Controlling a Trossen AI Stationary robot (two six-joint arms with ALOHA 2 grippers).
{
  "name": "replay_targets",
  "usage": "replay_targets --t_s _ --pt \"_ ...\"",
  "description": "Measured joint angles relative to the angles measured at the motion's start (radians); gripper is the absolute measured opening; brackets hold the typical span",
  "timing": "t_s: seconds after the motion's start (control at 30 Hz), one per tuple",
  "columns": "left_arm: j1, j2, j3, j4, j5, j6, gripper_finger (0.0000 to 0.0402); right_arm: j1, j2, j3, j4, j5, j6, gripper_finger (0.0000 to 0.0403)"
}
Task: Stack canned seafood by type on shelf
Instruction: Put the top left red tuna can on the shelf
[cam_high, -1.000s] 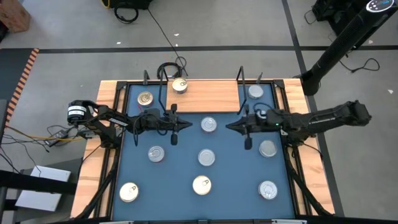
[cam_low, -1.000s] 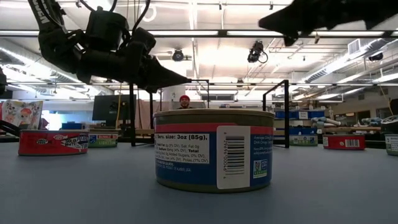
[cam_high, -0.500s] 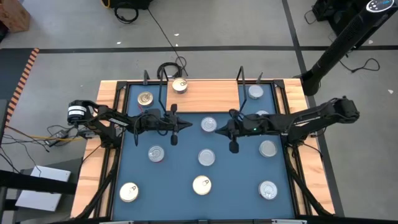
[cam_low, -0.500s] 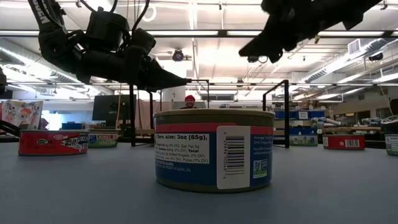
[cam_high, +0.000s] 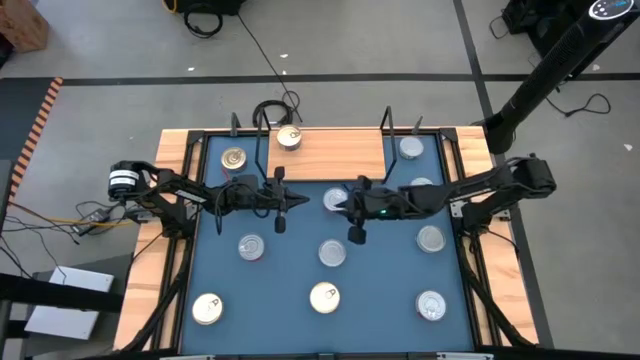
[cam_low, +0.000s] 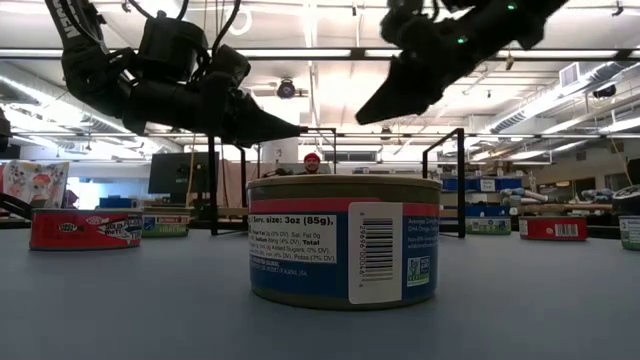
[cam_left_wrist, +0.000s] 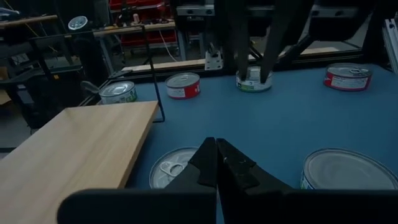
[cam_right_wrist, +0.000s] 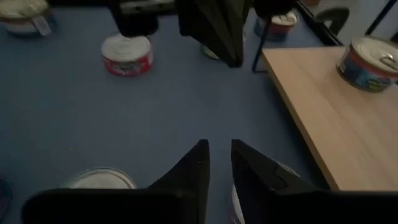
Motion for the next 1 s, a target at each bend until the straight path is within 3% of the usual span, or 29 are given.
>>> replay_targets --t_s 0.17,0.5,1.0 --pt "0.003 0.0 0.001 0.014 -0.01 0.103 0.0001 -0.013 0.108 0.092 -0.124 0.017 0.0 0.0091" --pt "-0.002 0.0 0.001 -0.037 -0.007 0.071 0.0001 -0.019 0.291 0.261 -0.351 0.032 -0.008 0.0097" --pt "-0.002 0.0 0.001 -0.049 -0.005 0.066 0.0001 -0.043 0.401 0.293 -0.445 0.094 -0.068 0.0097"
